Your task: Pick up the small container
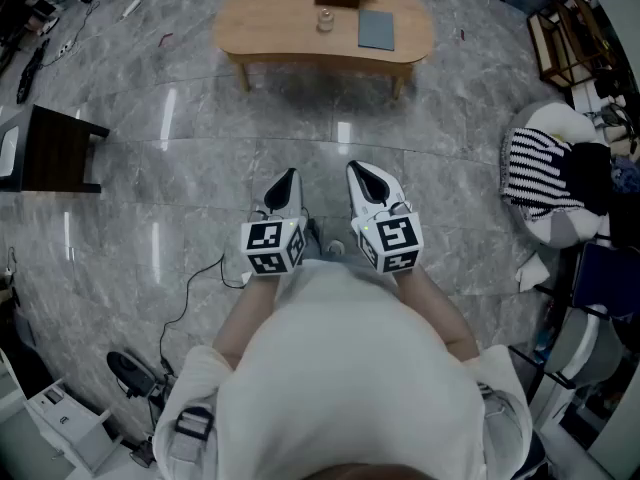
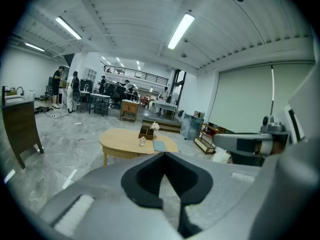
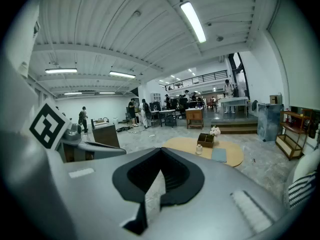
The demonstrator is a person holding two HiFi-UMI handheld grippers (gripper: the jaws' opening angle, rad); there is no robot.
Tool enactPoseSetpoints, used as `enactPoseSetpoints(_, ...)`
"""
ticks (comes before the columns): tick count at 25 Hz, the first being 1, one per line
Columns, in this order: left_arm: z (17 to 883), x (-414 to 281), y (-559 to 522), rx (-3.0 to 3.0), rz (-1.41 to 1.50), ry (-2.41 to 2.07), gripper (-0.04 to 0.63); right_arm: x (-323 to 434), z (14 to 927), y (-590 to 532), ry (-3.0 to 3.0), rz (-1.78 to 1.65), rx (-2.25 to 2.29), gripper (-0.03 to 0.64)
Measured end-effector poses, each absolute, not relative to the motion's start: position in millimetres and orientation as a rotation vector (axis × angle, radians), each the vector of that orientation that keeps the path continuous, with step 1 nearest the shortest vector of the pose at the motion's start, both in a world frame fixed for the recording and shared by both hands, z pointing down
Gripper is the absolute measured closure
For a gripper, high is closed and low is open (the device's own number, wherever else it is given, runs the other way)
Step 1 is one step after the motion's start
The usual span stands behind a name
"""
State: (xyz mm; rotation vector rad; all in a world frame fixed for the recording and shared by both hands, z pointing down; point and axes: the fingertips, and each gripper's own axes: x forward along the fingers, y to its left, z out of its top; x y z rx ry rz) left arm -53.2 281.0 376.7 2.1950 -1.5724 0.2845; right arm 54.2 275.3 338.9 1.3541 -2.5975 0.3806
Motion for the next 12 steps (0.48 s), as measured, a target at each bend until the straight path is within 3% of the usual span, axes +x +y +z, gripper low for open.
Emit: enactPoseSetpoints(12, 359.0, -49.8, 339.6, 2.226, 0.249, -1.613, 0.593, 67.2, 336.2, 338.5, -2.606, 0.385, 1.356, 0.620)
